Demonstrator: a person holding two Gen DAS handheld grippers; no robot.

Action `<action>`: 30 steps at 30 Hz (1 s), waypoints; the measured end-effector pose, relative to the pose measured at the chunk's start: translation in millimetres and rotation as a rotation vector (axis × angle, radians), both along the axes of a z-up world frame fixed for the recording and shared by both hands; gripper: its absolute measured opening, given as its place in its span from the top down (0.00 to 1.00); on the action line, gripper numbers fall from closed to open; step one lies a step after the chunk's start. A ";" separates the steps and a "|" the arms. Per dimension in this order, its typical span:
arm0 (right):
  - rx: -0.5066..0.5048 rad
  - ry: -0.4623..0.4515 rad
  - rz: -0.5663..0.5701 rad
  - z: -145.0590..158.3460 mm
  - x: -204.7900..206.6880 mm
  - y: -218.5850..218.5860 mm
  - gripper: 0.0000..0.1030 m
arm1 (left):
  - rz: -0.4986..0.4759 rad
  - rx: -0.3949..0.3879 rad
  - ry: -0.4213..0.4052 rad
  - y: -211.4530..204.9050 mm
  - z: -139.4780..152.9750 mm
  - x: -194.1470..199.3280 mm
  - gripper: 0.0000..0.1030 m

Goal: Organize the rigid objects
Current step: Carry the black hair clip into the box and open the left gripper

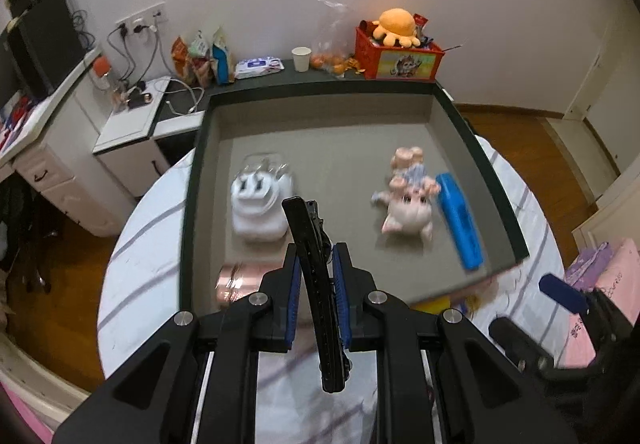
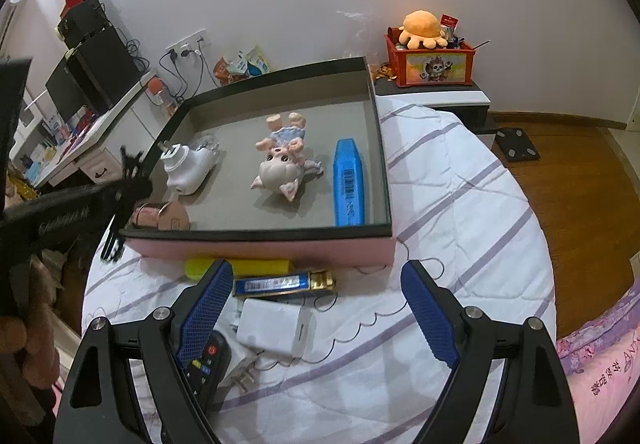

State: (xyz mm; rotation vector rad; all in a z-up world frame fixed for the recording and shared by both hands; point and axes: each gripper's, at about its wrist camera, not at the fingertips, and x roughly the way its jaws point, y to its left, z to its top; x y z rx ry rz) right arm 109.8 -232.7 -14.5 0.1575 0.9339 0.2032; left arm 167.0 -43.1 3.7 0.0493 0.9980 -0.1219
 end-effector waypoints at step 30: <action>-0.015 0.023 -0.053 -5.6 29.3 -16.3 0.15 | -0.036 0.089 0.067 -32.2 -49.4 55.3 0.18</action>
